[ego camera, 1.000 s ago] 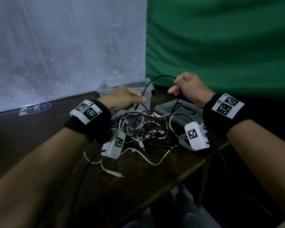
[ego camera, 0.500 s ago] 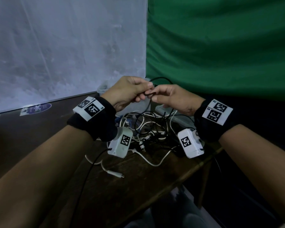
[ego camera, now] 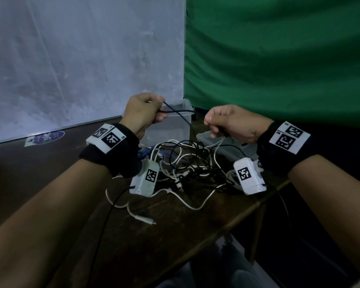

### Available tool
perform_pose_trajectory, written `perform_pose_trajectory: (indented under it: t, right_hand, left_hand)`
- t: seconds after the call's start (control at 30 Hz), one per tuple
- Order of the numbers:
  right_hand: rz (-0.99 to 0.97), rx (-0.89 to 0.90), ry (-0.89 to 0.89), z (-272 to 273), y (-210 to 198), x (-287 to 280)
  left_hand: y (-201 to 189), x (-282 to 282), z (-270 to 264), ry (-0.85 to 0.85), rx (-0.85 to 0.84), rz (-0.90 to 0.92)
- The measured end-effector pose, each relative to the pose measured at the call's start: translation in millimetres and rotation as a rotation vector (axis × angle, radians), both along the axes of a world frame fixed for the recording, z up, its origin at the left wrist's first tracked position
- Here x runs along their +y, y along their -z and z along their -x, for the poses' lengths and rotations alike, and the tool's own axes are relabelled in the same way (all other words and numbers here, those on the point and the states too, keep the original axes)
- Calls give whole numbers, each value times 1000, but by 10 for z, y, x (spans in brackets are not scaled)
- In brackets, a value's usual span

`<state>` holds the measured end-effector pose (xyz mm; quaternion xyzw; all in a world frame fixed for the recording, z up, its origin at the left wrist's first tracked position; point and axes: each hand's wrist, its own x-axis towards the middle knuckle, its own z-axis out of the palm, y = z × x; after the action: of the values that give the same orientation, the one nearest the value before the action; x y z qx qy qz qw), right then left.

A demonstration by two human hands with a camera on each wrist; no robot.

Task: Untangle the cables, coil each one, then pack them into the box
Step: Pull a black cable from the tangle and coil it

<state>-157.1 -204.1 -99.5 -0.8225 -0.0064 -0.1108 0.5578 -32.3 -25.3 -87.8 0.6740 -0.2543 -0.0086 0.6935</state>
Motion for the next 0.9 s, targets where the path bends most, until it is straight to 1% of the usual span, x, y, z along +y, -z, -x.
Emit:
perform_pose_trajectory:
  t: [0.03,0.1,0.17,0.2,0.27,0.3,0.4,0.43,0.5,0.57,0.63,0.73,0.83,0.9]
  right_hand:
    - [8,0,-26,6,7,-11]
    - [112,9,-57,20,9,-24]
    - [238,31,-34,23,9,-39]
    - [260,40,-15,18,4,-47]
    - [240,29,31,-2,-2,-36]
    - [213,-6,83,-24,1,-33]
    - [171,-171,261,-112,-3,-44]
    - [189,-202,268,-126,-18,-27]
    - [191,-224,193,-146,-36,19]
    - [169,-235,143,-128,-63,65]
    - [71,-244,153,-112,-89,78]
    - [-91,-286,243,-99,-136,54]
    - [-255,-363,305,-98,-203,45]
    - [-295,-384,357,-102,-243,29]
  left_hand:
    - [0,-12,12,38,8,21]
    - [-18,-32,36,97,1,59]
    - [-39,-39,41,122,-30,60]
    - [-52,-40,47,127,-47,47]
    - [-64,-45,71,153,-67,23]
    - [-68,-51,103,182,-76,12]
    - [-48,-103,200,269,-116,-46]
    - [-41,-124,236,292,-127,-69]
    - [-25,-169,288,319,-141,-96]
    - [-19,-198,298,310,-172,-131]
    - [2,-197,273,276,-228,-213]
    - [70,-145,218,238,-295,-440]
    - [123,-96,235,248,-350,-677]
    - [135,-77,274,271,-385,-795]
